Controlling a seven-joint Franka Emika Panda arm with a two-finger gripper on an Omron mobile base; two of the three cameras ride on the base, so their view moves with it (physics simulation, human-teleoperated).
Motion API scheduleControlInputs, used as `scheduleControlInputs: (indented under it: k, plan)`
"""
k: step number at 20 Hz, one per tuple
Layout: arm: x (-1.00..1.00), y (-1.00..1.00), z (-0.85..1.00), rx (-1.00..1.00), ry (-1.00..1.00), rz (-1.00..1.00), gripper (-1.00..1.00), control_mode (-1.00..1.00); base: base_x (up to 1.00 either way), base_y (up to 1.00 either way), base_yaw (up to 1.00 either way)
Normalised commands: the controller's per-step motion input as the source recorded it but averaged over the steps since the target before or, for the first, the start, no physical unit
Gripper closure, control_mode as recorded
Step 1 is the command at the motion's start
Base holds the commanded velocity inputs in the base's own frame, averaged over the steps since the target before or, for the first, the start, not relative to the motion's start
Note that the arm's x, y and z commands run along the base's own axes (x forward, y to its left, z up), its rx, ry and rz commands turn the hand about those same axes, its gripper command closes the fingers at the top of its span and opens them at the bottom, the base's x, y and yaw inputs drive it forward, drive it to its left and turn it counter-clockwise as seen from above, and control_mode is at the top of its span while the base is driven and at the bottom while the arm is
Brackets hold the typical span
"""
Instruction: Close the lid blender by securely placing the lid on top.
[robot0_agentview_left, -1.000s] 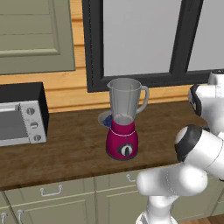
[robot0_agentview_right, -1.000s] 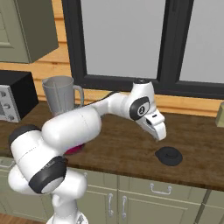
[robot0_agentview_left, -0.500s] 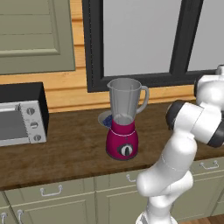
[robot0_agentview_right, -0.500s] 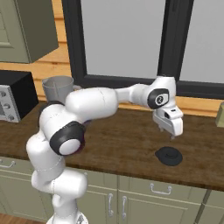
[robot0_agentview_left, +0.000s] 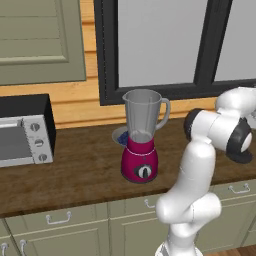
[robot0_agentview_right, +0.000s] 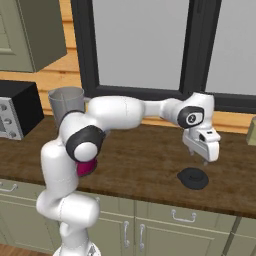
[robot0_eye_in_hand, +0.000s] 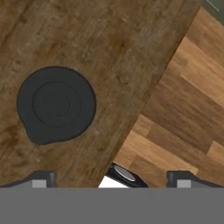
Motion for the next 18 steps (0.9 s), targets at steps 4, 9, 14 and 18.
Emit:
scheduleControlInputs:
  k: [4,9,14,18]
  plan:
    - [0.09,-0.11,-0.49,0.04,0.0,0.0,-1.0,-1.0,0.0,0.0,0.0]
    - [0.14,0.0,-0.53,0.07,0.0,0.0,-1.0,-1.0,0.0,0.0,0.0]
    - [0.28,0.0,-0.43,0.08,0.0,0.0,-1.0,-1.0,0.0,0.0,0.0]
    - [0.26,0.0,-0.35,0.05,0.0,0.0,-1.0,-1.0,0.0,0.0,0.0]
